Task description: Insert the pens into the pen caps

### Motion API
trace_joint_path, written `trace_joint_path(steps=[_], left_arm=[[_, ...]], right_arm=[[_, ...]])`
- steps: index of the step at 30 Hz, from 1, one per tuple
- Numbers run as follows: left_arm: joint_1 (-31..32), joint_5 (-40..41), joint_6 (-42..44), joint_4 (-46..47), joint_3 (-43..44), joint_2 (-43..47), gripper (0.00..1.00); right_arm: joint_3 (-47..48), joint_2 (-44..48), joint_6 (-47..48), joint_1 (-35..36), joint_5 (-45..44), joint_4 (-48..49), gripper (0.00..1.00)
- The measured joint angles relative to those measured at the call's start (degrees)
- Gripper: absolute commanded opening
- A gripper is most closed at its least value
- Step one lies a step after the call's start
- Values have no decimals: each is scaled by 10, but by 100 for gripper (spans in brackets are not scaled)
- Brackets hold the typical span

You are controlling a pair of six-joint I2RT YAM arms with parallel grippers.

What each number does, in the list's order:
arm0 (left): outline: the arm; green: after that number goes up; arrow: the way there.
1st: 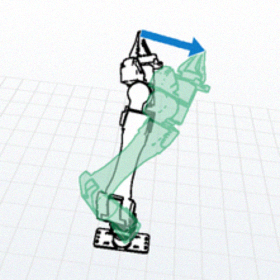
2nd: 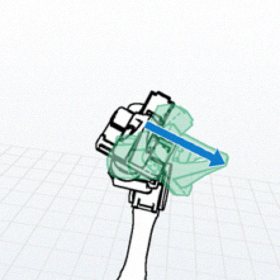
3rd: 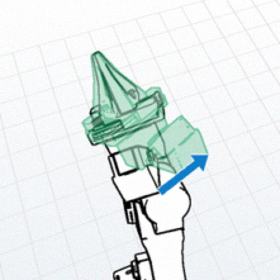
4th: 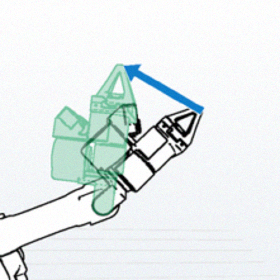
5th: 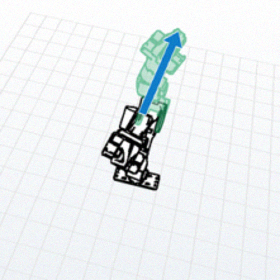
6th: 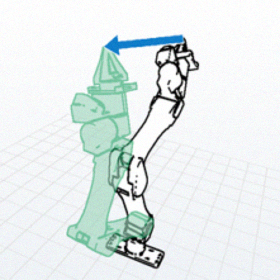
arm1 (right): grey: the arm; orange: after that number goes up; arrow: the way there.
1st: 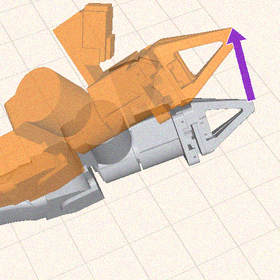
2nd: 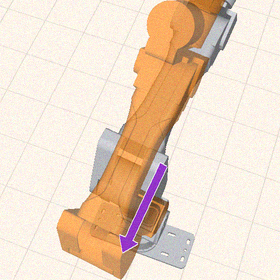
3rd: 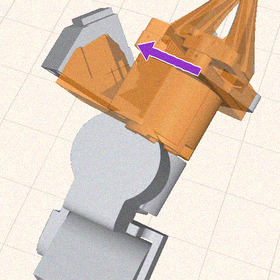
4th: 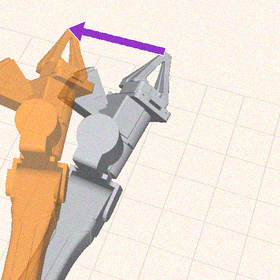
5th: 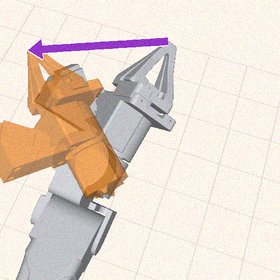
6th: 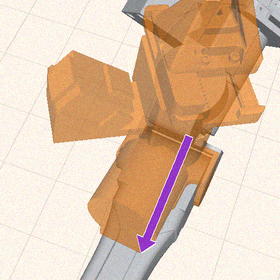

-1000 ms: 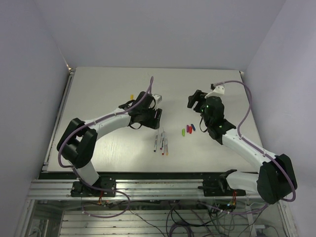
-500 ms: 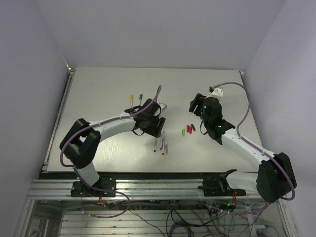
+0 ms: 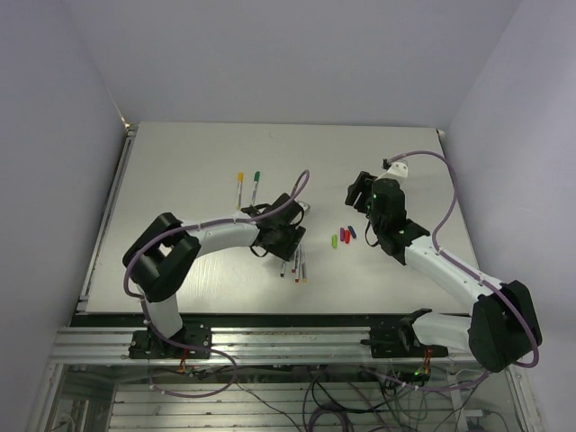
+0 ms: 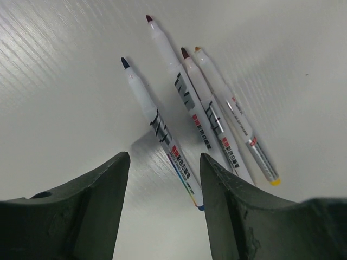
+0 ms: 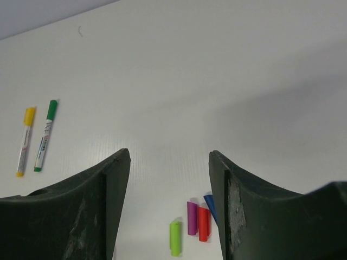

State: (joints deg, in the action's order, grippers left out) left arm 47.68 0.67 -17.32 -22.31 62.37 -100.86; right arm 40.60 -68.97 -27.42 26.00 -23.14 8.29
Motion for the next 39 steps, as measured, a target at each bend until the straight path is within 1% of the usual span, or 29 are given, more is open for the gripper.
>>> trace_joint_path(steps=[6,9,10,12,15,16,17,18,24,30,35,39], left_arm=[[16,44,-2,11,-8,-19,63],[22,62,-2,15,-9,-22,58],[24,68,-2,16,-9,-23,54],[27,80,-2,17,-9,-25,42],[28,94,-3,17,-9,-25,28],[28,97,-4,17,-9,-25,22],[28,101,-5,17,-9,-25,12],[28,106,-6,16,-10,-25,8],[31,107,-9,15,-10,-26,7],[31,107,-11,9,-5,-29,7],[26,107,-4,-9,11,-36,7],[7,91,3,-25,21,-38,7]], right_arm=[[0,0,3,0,1,0,59],[0,0,4,0,2,0,59],[0,0,4,0,2,0,59],[0,0,4,0,2,0,59],[0,0,4,0,2,0,59],[0,0,4,0,2,0,59],[0,0,4,0,1,0,59],[0,0,4,0,1,0,59],[1,-14,3,0,-2,-4,58],[24,-64,4,-3,-5,-60,51],[28,-87,4,-3,-17,-103,50],[28,-100,3,-4,-20,-130,48]])
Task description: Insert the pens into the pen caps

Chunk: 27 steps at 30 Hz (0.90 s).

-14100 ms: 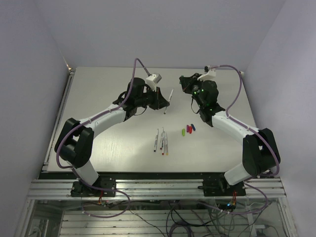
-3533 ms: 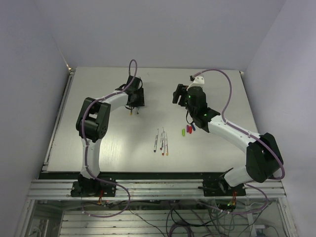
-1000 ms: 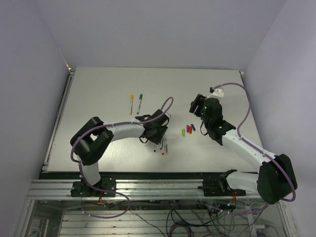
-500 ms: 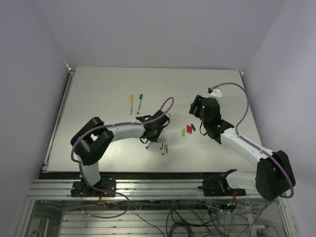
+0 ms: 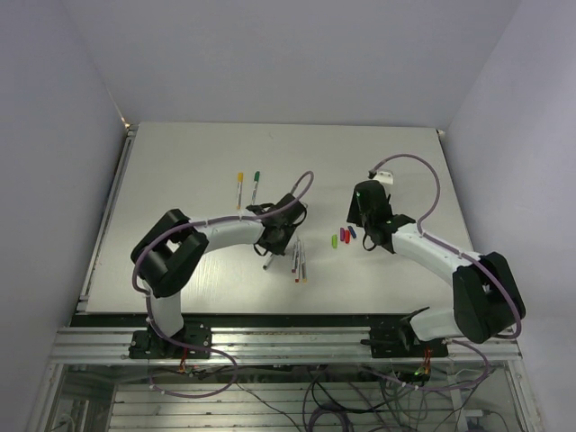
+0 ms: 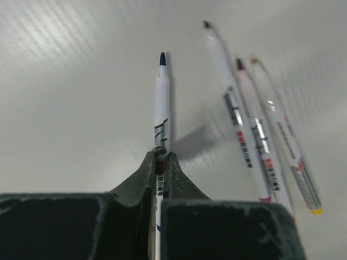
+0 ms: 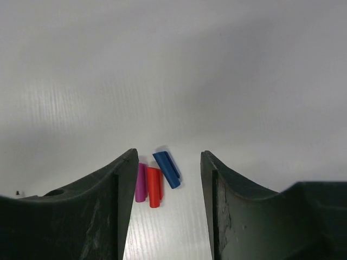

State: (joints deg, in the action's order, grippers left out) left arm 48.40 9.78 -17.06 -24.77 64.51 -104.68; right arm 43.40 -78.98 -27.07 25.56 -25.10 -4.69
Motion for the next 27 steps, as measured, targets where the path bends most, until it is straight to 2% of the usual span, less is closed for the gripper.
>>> trace_joint_path(steps=[5,11,19,27], left_arm=[[-49,-16,9,-19,17,0,7],[-85,-40,14,-17,66,9,7],[-109,-122,-10,33,82,17,7],[-134,-152,-16,45,82,17,7]], right_arm=[[0,-19,-6,-1,3,-30,46],[0,-35,-17,-1,14,-61,36],[0,-57,-26,-2,37,-69,36],[9,-101,-30,-2,57,-74,36]])
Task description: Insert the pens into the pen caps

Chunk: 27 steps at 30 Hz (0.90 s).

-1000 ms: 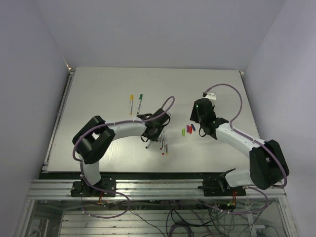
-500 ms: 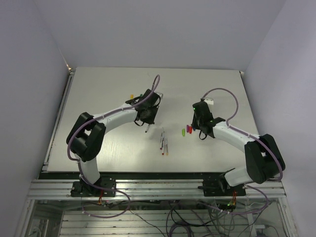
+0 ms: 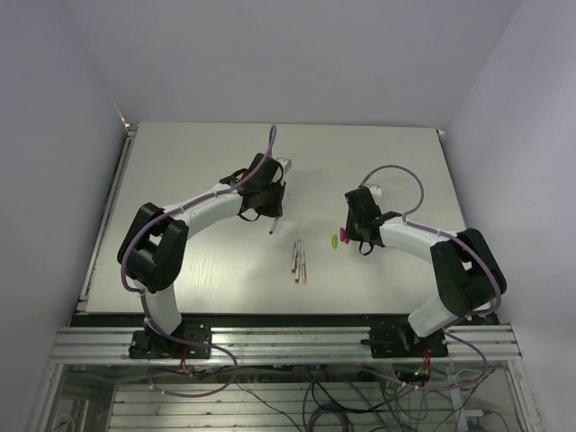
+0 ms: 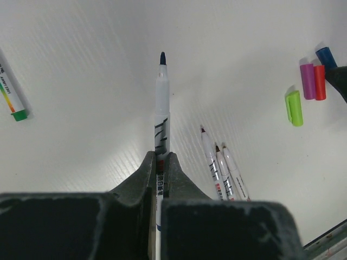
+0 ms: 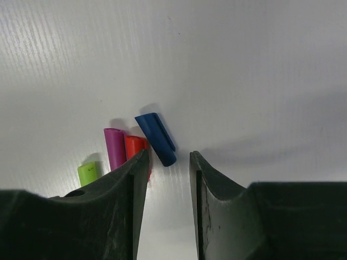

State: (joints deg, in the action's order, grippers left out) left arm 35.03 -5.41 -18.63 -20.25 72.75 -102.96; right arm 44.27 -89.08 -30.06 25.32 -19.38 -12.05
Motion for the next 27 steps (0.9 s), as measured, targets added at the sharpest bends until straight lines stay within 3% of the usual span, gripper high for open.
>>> trace_joint_path(steps=[18,23,26,27], left_arm=[[-15,-24,-11,20,-14,16,7],[-16,-24,-11,20,-14,16,7],[-16,-26,-11,21,-14,16,7],[-16,-28,-11,21,-14,16,7]], right_arm=[[39,-56,0,-2,3,9,33],[49,-66,-3,-2,3,11,17],[49,-66,-8,-3,1,10,0],[49,-66,-8,-3,1,9,0]])
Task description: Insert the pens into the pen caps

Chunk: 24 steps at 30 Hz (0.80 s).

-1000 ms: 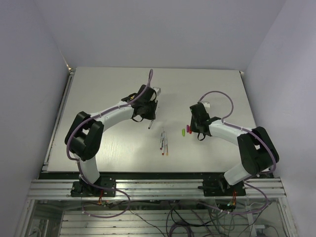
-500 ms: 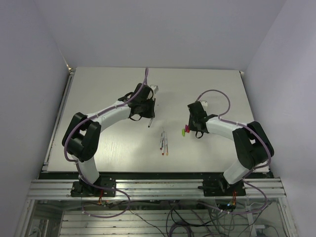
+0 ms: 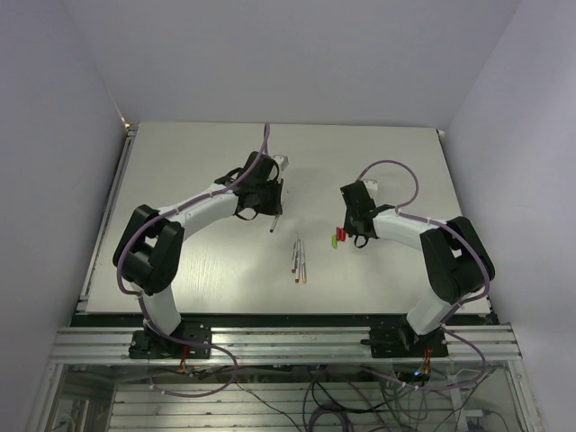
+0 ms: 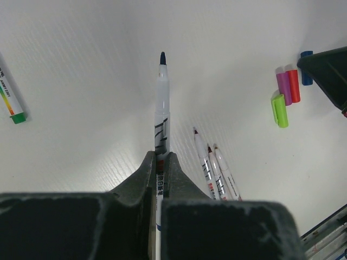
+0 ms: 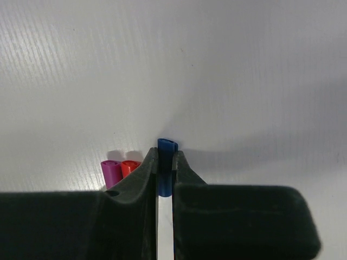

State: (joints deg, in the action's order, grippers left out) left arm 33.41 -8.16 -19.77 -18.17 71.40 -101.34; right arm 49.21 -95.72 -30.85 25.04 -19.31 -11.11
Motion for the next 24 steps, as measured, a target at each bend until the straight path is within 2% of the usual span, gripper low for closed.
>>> trace_joint_path(steps=[14,19,24], left_arm=[[-16,-55,0,40,1,0,7],[-17,-87,0,68,15,0,7],[-18,-135,-15,139,23,0,7]], right_arm=[[42,2,-1,-27,0,-6,0],[79,26,3,-47,35,76,0],[100,50,1,-56,86,208,0]])
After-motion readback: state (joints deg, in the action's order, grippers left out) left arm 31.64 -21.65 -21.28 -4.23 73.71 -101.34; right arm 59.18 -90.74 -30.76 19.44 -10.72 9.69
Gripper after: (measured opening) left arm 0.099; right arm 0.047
